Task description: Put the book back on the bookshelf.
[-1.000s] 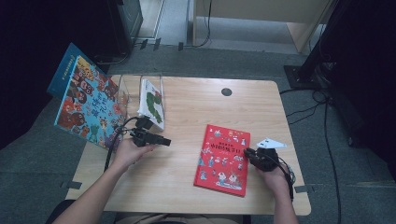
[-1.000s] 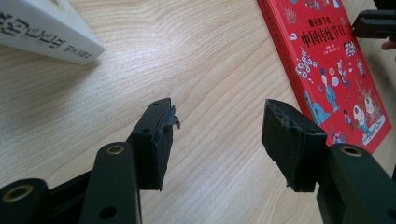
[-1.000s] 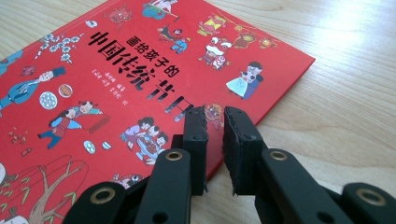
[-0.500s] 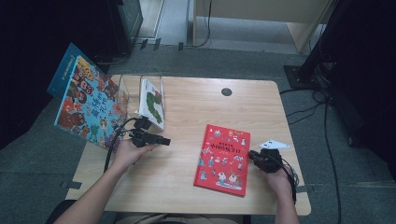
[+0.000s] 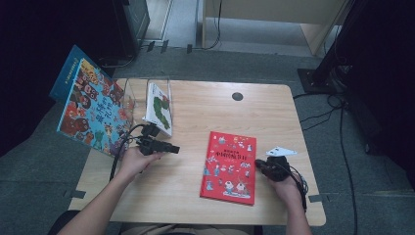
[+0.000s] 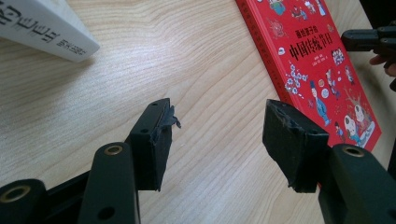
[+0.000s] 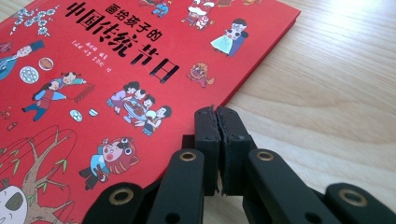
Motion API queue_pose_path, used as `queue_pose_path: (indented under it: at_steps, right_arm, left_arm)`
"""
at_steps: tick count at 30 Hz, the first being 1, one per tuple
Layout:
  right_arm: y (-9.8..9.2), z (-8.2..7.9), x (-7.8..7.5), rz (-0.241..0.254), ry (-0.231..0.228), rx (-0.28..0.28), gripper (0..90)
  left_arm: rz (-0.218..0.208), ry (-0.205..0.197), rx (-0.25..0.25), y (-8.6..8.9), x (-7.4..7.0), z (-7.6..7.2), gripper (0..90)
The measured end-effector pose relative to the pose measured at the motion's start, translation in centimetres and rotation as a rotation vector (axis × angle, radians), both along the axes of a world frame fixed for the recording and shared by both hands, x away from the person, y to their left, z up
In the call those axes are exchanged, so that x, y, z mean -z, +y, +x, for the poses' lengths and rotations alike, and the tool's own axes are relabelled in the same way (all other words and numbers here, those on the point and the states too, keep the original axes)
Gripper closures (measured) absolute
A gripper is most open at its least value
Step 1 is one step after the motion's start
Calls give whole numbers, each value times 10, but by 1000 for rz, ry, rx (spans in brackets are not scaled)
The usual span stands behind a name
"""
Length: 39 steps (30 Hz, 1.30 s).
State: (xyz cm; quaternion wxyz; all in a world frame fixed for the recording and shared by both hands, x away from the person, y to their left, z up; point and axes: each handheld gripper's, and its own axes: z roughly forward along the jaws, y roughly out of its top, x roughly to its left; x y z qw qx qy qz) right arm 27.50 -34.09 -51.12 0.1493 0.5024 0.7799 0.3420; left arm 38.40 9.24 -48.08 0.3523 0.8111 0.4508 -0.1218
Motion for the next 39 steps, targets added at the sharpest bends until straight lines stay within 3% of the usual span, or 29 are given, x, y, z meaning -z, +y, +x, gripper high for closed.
queue_pose_path:
  at_steps: [4, 9, 13, 18, 25, 28, 39]
  right_arm:
    - [4, 3, 0, 1, -4, -15, 866]
    - [10, 7, 0, 0, -1, -32, 866]
    - [15, 10, 0, 0, -3, -52, 866]
    - [21, 14, 0, 2, -6, -74, 865]
    - [27, 19, 0, 5, -7, -99, 871]
    - [29, 20, 0, 7, -6, -105, 873]
    - [37, 22, 0, 15, -1, -115, 873]
  left_arm:
    - [-8, 3, -6, 1, 2, -2, 435]
    - [22, -6, 19, -3, 4, -6, 441]
    - [-15, -51, 34, -3, 6, -13, 545]
    - [-10, -58, 25, -4, 9, -16, 555]
    - [17, 21, 8, -8, 18, -17, 522]
    - [1, 58, -20, -6, 20, -16, 558]
    - [38, -10, -17, -18, 23, -24, 788]
